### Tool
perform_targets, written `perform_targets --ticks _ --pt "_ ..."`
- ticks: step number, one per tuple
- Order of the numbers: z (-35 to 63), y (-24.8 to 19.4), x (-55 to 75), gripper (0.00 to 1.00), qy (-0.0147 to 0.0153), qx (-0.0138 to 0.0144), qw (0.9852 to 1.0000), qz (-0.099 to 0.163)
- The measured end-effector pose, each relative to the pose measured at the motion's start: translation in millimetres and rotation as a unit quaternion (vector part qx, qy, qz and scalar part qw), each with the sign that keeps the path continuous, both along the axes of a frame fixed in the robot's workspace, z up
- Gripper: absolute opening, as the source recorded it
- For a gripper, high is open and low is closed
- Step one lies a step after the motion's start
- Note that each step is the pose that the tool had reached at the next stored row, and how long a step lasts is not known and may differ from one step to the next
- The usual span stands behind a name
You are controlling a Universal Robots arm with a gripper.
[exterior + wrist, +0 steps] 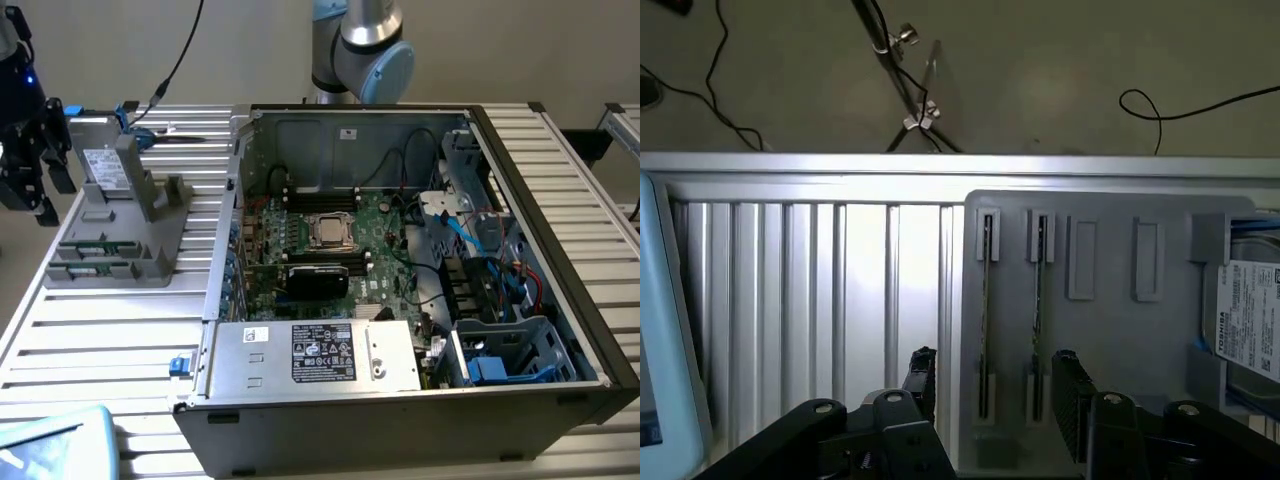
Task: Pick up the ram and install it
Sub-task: 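Pick up the ram and move it above insertion slot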
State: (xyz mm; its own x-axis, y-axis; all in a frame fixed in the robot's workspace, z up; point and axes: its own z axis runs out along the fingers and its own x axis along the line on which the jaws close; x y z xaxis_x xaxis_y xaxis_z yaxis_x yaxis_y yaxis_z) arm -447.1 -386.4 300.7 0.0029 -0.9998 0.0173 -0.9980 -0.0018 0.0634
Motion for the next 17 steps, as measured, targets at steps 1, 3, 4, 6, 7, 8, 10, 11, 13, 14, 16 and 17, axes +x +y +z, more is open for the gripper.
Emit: perform_targets --ticks 1,3,4,6,7,8,10,11,13,14,16,17 --pt "-0.5 0.0 0.4 0.59 0.0001 0.0 1.0 0.0" --pt "-1.3 -0.1 2.3 0.59 0.0001 0.0001 1.0 0.0" --pt "-1.6 -0.2 3.5 0.59 0.0004 0.0002 1.0 0.0" --pt "-2.2 -0.3 5.1 0.59 0.0006 0.0003 1.0 0.0" --pt "-2.6 -0.3 5.5 0.59 0.0006 0.0003 1.0 0.0" --pt "-3.3 -0.2 5.7 0.59 0.0006 0.0004 1.0 0.0" --pt "-4.8 -0.3 5.9 0.59 0.0007 0.0003 1.0 0.0" --pt "-5.7 -0.3 6.0 0.59 0.0007 0.0003 1.0 0.0" --pt "-7.4 -0.3 6.5 0.59 0.0007 0.0003 1.0 0.0" --pt "-8.1 -0.3 6.8 0.59 0.0008 0.0003 1.0 0.0" --pt "-9.8 -0.3 7.4 0.59 0.0007 0.0003 1.0 0.0" --pt "-10.5 -0.3 7.8 0.59 0.0007 0.0003 1.0 0.0"
